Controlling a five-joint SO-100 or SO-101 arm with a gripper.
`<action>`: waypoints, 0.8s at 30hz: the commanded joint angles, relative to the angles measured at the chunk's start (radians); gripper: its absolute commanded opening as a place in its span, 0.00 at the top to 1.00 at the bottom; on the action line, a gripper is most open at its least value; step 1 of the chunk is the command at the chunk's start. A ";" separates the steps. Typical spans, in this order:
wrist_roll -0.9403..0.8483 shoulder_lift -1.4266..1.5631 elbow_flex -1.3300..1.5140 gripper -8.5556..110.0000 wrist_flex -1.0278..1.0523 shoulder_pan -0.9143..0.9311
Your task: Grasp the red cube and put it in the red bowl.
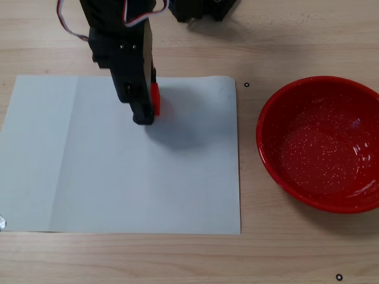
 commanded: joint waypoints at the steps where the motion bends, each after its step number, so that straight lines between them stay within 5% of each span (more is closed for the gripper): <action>1: -0.023 0.054 -0.173 0.93 0.060 -0.003; 24: -0.161 0.028 -0.586 0.93 0.244 0.219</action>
